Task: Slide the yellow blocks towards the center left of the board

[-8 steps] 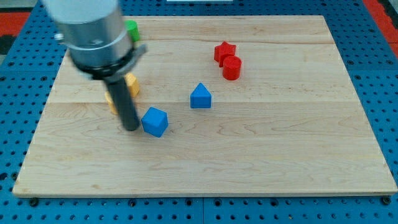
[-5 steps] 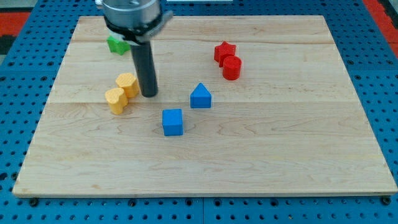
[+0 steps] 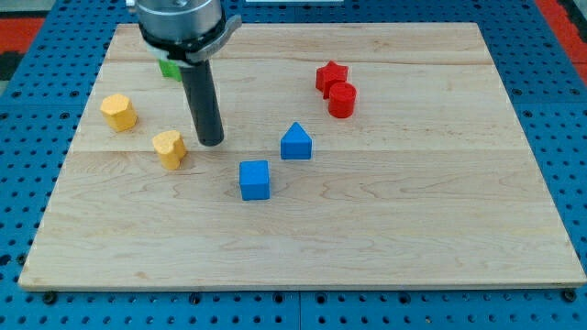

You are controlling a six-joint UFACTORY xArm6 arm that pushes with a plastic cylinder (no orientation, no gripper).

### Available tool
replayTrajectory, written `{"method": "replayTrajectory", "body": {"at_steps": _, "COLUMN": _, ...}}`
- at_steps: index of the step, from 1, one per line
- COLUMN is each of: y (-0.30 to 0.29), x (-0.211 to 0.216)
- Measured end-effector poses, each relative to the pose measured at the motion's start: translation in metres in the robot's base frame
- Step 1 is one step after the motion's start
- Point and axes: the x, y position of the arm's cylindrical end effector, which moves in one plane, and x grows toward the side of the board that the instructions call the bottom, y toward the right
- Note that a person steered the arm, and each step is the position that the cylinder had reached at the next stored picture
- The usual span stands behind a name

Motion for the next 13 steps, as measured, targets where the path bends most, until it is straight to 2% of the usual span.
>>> {"method": "replayTrajectory", "body": {"at_steps": 1, "y": -0.054, "x": 0.007}}
{"method": "replayTrajectory", "body": {"at_steps": 2, "y": -0.071, "x": 0.011}}
{"method": "replayTrajectory", "body": {"at_steps": 3, "y": -0.016, "x": 0.004}}
{"method": "replayTrajectory", "body": {"at_steps": 4, "y": 0.067, "x": -0.007}}
{"method": "replayTrajectory", "body": {"at_steps": 5, "y": 0.132, "x": 0.003}}
{"method": "replayTrajectory", "body": {"at_steps": 6, "y": 0.187, "x": 0.004}}
{"method": "replayTrajectory", "body": {"at_steps": 8, "y": 0.267, "x": -0.03}}
{"method": "replayTrajectory", "body": {"at_steps": 9, "y": 0.233, "x": -0.042}}
{"method": "replayTrajectory", "body": {"at_steps": 10, "y": 0.17, "x": -0.049}}
{"method": "replayTrajectory", "body": {"at_steps": 11, "y": 0.155, "x": -0.066}}
{"method": "replayTrajectory", "body": {"at_steps": 12, "y": 0.211, "x": -0.057}}
{"method": "replayTrajectory", "body": {"at_steps": 13, "y": 0.216, "x": -0.098}}
